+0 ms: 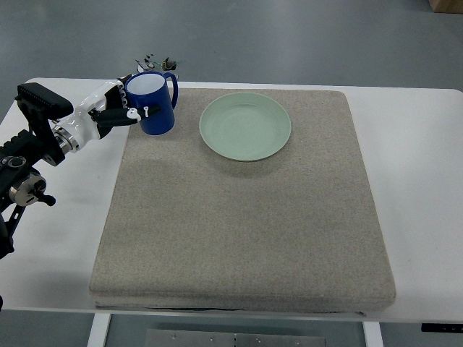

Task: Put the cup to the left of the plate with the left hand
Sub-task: 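Lower the blue mug onto the pad beside the plate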

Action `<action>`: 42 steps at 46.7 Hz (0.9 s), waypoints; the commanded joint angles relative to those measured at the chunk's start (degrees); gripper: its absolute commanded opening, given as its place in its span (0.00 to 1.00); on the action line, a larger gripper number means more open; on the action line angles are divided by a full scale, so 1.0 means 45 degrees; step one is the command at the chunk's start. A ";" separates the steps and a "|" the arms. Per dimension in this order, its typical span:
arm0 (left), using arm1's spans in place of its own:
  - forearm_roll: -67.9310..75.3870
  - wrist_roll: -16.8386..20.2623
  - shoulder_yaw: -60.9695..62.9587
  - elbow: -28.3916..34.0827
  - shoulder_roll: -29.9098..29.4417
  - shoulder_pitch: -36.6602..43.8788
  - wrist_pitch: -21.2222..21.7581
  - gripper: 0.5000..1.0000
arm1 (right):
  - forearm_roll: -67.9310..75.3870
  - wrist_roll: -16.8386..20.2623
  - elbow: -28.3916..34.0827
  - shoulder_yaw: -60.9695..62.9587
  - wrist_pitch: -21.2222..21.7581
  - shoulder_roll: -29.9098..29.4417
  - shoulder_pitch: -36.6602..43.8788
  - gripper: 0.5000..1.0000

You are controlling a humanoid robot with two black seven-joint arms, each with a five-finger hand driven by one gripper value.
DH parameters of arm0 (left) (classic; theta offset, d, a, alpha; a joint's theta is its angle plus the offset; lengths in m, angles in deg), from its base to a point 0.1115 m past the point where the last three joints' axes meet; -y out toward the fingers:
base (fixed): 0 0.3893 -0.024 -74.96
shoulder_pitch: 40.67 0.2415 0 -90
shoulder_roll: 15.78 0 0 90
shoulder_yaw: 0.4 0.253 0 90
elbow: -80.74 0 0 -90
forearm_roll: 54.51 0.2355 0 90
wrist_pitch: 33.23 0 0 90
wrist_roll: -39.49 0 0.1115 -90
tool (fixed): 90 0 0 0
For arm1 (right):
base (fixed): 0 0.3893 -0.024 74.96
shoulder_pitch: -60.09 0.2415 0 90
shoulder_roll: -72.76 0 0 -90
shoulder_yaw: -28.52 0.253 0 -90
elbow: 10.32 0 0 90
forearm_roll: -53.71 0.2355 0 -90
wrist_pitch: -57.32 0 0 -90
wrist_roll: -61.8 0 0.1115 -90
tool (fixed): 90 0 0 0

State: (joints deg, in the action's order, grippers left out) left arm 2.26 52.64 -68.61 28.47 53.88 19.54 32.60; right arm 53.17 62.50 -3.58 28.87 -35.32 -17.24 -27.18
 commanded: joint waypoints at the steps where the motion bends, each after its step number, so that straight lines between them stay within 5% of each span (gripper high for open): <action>1: -0.0038 0.0204 0.0001 0.0386 0.0028 0.0039 -0.0001 0.00 | 0.0001 0.0001 0.0006 0.0000 0.0000 0.0000 -0.0001 0.87; 17: -0.0018 0.0790 0.0391 0.1128 0.0126 0.0097 -0.0040 0.05 | 0.0001 0.0001 -0.0013 0.0000 0.0000 0.0000 -0.0001 0.87; 22: 0.0001 0.0790 0.0450 0.1265 0.0165 0.0097 -0.0040 0.25 | 0.0001 0.0001 0.0006 0.0000 0.0000 0.0000 -0.0001 0.87; 30: 0.0001 0.0790 0.0762 0.1285 0.0165 0.0097 -0.0020 0.35 | 0.0001 0.0001 -0.0013 0.0000 0.0000 0.0000 -0.0001 0.87; 32: 0.0001 0.0790 0.0840 0.1285 0.0165 0.0097 -0.0001 0.47 | 0.0001 0.0001 0.0006 0.0000 0.0000 0.0000 -0.0001 0.87; 42: 0.0079 0.0790 0.1055 0.1285 0.0165 0.0097 -0.0001 0.70 | 0.0001 0.0001 -0.0013 0.0000 0.0000 0.0000 -0.0001 0.87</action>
State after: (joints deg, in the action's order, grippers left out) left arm 2.46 56.20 -64.10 34.25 54.63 19.98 32.59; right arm 53.18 62.50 -3.60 28.87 -35.32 -17.24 -27.18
